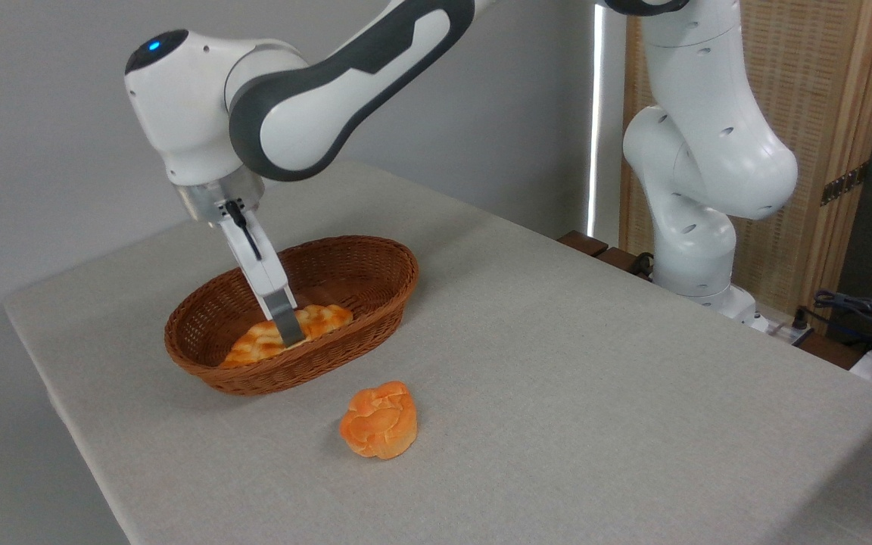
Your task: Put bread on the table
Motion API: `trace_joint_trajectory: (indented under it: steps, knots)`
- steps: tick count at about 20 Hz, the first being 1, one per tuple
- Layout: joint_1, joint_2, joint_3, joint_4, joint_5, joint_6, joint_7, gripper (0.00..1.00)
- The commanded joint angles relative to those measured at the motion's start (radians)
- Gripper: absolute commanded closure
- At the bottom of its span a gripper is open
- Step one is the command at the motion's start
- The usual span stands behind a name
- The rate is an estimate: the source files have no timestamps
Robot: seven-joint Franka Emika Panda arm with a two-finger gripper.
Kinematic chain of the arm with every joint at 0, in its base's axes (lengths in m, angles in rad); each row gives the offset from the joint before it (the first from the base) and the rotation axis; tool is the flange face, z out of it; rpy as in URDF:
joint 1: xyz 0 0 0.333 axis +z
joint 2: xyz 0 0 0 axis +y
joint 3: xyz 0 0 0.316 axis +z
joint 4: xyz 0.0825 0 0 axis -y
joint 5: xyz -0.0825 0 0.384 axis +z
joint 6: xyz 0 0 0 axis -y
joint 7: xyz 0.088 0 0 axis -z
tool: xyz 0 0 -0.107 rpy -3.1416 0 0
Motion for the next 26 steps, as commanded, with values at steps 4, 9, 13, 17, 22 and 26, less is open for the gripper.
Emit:
trace_joint_trajectory:
  steps: [4, 9, 13, 17, 22, 26]
  knots:
    - [-0.004, -0.061, 0.003, 0.003, -0.047, -0.021, -0.015, 0.52]
    - [0.003, -0.120, 0.018, 0.002, -0.070, -0.069, -0.013, 0.52]
    - [0.008, -0.173, 0.070, -0.006, -0.064, -0.122, -0.015, 0.50]
    - [0.008, -0.218, 0.159, -0.023, -0.056, -0.155, -0.007, 0.48]
    - [0.008, -0.236, 0.237, -0.089, -0.012, -0.153, -0.006, 0.37]
    - [0.010, -0.239, 0.280, -0.142, 0.028, -0.147, -0.004, 0.09]
